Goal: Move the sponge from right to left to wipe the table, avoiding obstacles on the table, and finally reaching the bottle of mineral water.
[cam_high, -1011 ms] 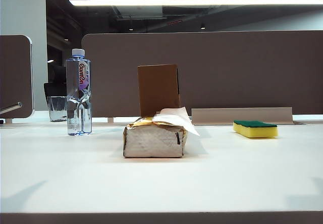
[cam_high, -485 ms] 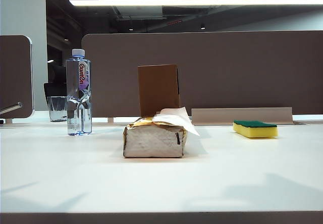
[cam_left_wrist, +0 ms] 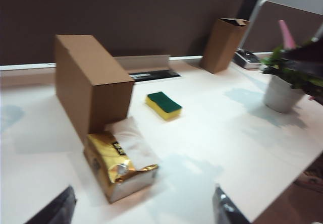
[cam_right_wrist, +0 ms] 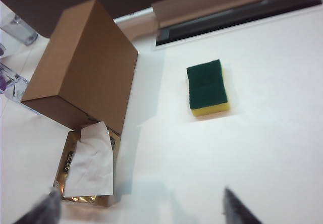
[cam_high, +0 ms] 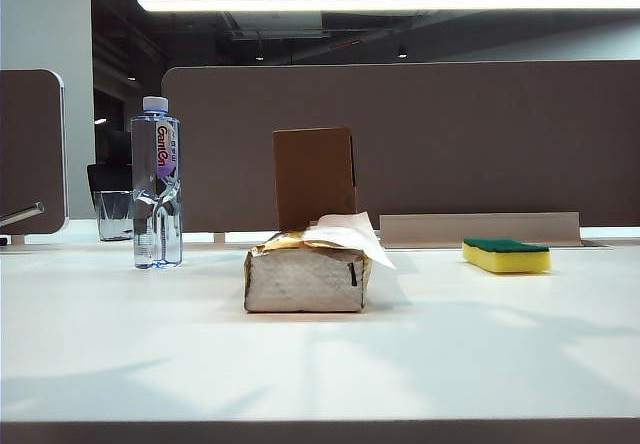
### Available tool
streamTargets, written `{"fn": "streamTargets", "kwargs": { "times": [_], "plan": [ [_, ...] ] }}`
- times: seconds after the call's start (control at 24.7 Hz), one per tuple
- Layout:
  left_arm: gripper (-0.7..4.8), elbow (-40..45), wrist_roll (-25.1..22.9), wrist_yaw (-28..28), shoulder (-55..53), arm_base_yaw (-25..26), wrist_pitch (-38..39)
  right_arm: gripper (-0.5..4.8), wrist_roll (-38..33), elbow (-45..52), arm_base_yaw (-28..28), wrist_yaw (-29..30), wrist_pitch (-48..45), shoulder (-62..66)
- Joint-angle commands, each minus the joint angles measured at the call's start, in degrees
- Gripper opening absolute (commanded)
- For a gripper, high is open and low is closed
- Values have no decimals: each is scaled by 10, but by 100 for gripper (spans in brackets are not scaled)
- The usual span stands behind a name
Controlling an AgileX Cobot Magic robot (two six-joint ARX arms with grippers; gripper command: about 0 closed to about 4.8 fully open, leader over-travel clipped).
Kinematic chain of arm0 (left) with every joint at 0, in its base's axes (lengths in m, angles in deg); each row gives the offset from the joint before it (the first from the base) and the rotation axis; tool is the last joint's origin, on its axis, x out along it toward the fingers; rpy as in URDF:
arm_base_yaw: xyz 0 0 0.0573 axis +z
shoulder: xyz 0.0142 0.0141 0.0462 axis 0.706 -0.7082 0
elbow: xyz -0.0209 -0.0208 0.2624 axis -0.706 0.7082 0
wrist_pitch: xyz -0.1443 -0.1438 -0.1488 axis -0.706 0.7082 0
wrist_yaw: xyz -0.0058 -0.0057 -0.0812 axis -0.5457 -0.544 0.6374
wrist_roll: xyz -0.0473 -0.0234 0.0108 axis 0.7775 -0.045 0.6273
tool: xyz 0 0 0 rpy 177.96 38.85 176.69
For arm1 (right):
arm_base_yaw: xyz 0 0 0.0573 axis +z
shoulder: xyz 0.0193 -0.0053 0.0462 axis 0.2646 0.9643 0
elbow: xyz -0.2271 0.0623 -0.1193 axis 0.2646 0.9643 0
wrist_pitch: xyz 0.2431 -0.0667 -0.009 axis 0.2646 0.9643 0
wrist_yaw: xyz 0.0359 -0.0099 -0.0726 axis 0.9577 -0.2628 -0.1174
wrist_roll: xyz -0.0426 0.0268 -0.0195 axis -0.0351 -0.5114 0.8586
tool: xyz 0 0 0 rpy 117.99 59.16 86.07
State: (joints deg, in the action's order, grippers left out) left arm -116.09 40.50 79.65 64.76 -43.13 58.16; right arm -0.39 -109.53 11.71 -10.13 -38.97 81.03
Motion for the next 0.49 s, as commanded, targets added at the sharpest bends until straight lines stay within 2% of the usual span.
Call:
{"fn": "streamTargets", "kwargs": {
  "times": [0.04,0.36,0.49],
  "plan": [
    [350,-5,5,26,-2,0,-4,417,2,-43,0,24,-7,64],
    [351,-5,5,24,-23,0,0,423,32,-133,0,31,-19,238],
    [351,-5,-16,23,-57,0,-2,423,32,-170,0,31,-23,321]
  ]
}}
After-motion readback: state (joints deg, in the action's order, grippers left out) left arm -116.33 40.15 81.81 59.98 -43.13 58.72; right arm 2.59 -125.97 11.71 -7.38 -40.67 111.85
